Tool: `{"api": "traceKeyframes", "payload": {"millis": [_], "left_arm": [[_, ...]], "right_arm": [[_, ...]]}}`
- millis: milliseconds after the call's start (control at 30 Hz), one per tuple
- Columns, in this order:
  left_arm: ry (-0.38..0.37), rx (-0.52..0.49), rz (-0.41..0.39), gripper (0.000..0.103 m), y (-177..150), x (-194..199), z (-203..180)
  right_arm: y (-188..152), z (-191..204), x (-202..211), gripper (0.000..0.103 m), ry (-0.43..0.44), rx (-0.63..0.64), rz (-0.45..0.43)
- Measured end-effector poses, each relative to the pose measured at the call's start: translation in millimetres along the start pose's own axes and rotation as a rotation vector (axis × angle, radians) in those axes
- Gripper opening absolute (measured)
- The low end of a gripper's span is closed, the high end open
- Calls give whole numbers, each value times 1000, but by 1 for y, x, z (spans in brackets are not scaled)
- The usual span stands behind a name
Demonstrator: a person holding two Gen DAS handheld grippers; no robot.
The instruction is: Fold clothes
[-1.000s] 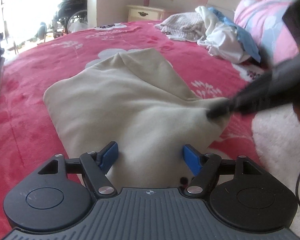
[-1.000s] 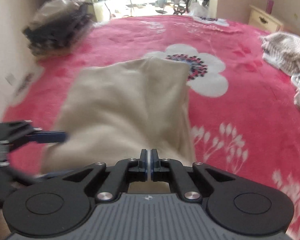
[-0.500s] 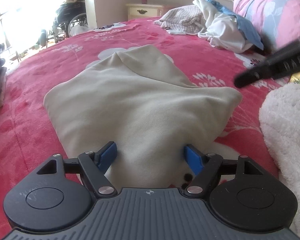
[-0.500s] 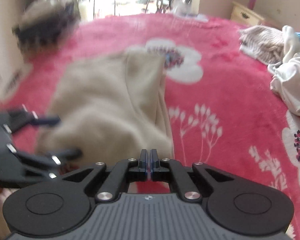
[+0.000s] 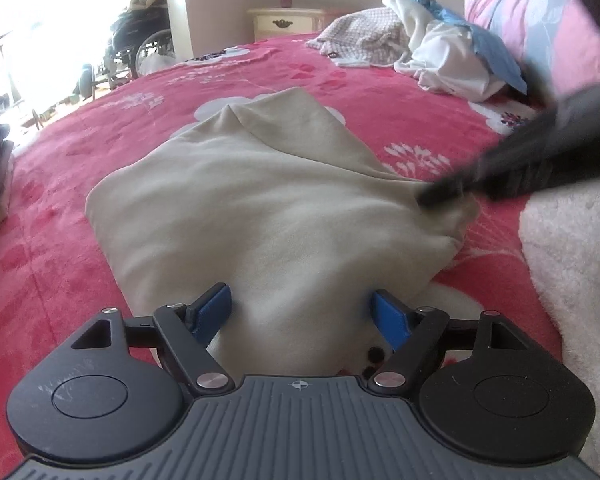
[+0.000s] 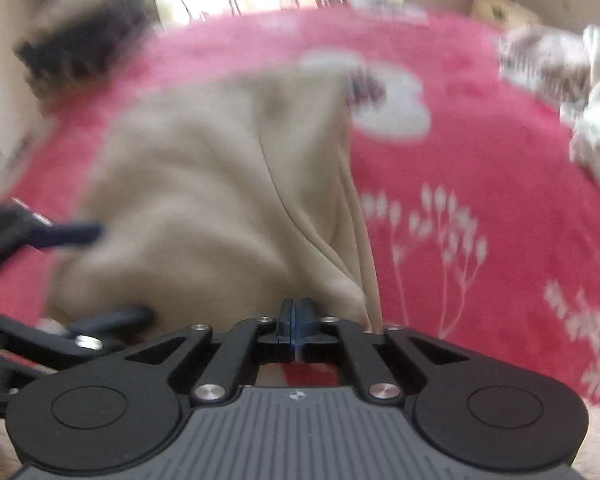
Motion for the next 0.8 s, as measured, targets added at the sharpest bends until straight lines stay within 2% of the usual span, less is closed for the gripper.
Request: {"api": "traceKeyframes", "payload": {"millis": [67, 100, 167, 333, 400, 500, 600, 633, 733, 800], "left_arm": [[0, -1, 2, 78, 0, 0, 0], [0, -1, 2, 78, 1, 0, 0], [-12, 6, 0, 76, 1, 0, 1], [-10, 10, -8, 74, 4, 7, 4], [-12, 52, -23, 74, 4, 17, 11], [-12, 128, -61, 74, 4, 34, 29], [-5, 234, -73, 75, -1, 43, 53], [-5, 267, -70, 75, -3, 43, 60], [6, 335, -48, 74, -11, 39, 76], [0, 388, -41, 74, -18, 36, 83]], "right_arm": [[9, 12, 17, 3, 83, 10, -81], [12, 16, 17, 3, 108, 16, -90], [6, 16, -12, 3, 105, 8, -2], [-1, -12, -44, 0, 138, -114, 77], [1, -14, -38, 0, 143, -130, 73], [1, -6, -13, 3, 192, -133, 19], [4, 16, 9, 3, 235, -43, -43], [4, 24, 9, 3, 233, -5, -40], [-20, 29, -39, 1, 164, 27, 57], [-16, 28, -38, 1, 157, 14, 75]]}}
Point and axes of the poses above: each gripper's, at about its wrist camera, not at the fingertips, and x roughly against the way its jaws point, z to its left, y to its top, the point moved 4 cm from there along -x, roughly the way its jaws point, and after that the axes turned 13 degrees about -x, right-handed, at the moved point
